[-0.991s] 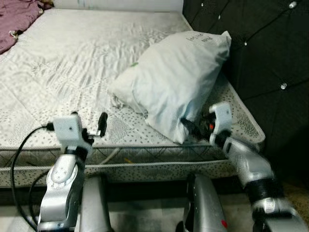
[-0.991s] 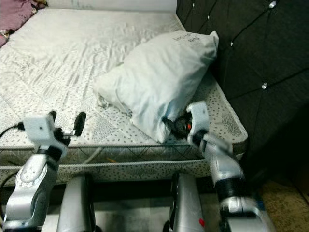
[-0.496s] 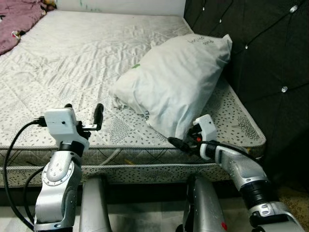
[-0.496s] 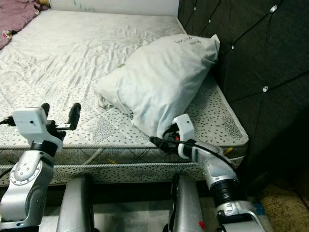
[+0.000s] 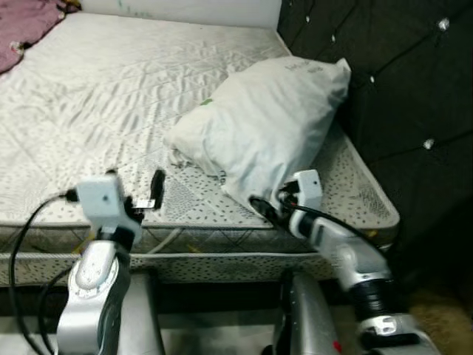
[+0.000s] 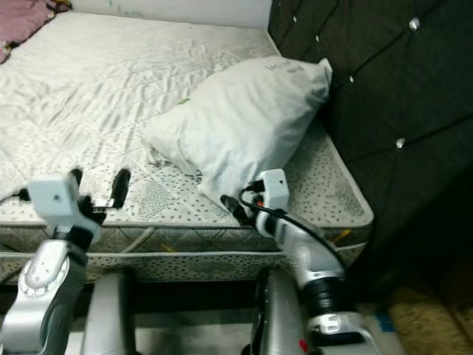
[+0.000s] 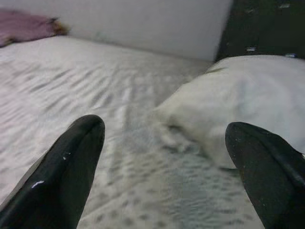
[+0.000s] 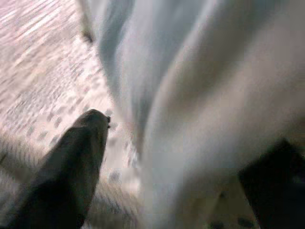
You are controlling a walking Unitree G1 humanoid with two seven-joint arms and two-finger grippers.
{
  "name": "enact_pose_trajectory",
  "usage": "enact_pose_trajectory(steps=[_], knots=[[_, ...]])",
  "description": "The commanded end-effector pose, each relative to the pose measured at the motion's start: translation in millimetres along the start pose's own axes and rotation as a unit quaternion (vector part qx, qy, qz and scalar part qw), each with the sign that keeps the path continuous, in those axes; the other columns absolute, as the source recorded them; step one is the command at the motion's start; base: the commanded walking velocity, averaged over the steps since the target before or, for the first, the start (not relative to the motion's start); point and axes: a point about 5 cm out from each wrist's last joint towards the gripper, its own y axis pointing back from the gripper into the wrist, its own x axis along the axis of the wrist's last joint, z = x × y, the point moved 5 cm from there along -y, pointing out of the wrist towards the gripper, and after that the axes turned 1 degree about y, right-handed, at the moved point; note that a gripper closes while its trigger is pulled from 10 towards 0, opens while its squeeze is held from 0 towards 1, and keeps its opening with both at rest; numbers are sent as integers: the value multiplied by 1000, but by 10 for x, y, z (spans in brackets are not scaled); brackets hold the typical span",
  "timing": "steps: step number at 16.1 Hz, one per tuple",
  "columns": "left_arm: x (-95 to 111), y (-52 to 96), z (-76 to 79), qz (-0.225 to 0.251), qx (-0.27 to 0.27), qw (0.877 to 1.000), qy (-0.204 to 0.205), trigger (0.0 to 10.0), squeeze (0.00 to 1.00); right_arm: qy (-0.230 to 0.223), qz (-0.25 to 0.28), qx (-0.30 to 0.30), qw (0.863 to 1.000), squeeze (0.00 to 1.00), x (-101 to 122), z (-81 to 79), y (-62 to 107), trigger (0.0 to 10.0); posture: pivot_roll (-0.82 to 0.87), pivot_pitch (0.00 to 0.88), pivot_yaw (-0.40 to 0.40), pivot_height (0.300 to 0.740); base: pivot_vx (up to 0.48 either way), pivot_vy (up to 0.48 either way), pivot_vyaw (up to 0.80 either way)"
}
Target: Clean up the room
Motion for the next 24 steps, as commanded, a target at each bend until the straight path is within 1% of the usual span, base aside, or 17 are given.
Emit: enact_pose_trajectory(steps=[1,2,4,5,7,9,11,12,13,14,15,17,19,20,22,23,24], knots=[[68,-1,13,8,5,1000,-2,10000,0,10,18,-3,1000,0,134,-84,-63,0,87,54,-127,452,0,0,0],[32,21,57,-3,-6,1000,-8,10000,0,11,44,-16,999,0,212,-204,-151,0,95,87,-125,452,0,0,0],[18,67,66,-9,-12,1000,-13,10000,0,-14,70,-51,996,0,246,-207,-175,0,110,101,-123,452,0,0,0],[26,97,52,-9,-9,1000,-13,10000,0,-24,88,-57,994,0,275,-240,-175,0,123,99,-119,452,0,0,0],[44,117,31,-8,-3,1000,-12,10000,0,-26,109,-57,992,0,334,-258,-164,0,133,97,-116,452,0,0,0],[58,102,44,-8,-6,1000,-15,10000,0,-35,125,-69,989,0,412,-194,-172,0,127,100,-119,452,0,0,0],[45,96,56,-10,-5,1000,-12,10000,0,-29,139,-85,986,0,502,-117,-168,0,116,103,-117,452,0,0,0],[13,101,109,-13,-8,1000,-7,10000,0,-33,147,-106,983,0,557,-42,-169,0,113,106,-117,452,0,0,0],[12,106,124,-14,-9,1000,-6,10000,0,-35,149,-112,982,0,568,-25,-167,0,114,109,-115,452,0,0,0],[22,113,173,-13,-15,1000,-3,10000,0,-44,158,-132,978,0,602,34,-158,0,117,113,-113,452,0,0,0],[29,117,175,-13,-15,1000,-3,10000,0,-51,163,-141,975,0,614,53,-155,0,118,115,-111,452,0,0,0],[29,122,113,-16,-9,1000,-5,10000,0,-59,175,-132,974,0,619,-6,-175,0,127,121,-107,452,0,0,0],[53,121,95,-17,-7,1000,-2,10000,0,-54,172,-139,974,0,614,1,-187,0,133,130,-104,452,0,0,0],[60,121,92,-16,-7,1000,-3,10000,0,-43,171,-142,974,0,631,16,-188,0,133,135,-103,452,0,0,0],[59,127,96,-18,-7,1000,-4,10000,0,-41,181,-157,970,0,712,139,-157,0,130,144,-100,452,0,0,0],[52,130,108,-20,-8,1000,-4,10000,0,-39,185,-176,966,0,772,270,-122,0,127,148,-98,452,0,0,0],[51,130,116,-20,-9,1000,-3,10000,0,-37,190,-187,963,0,818,348,-95,0,126,149,-96,452,0,0,0]])
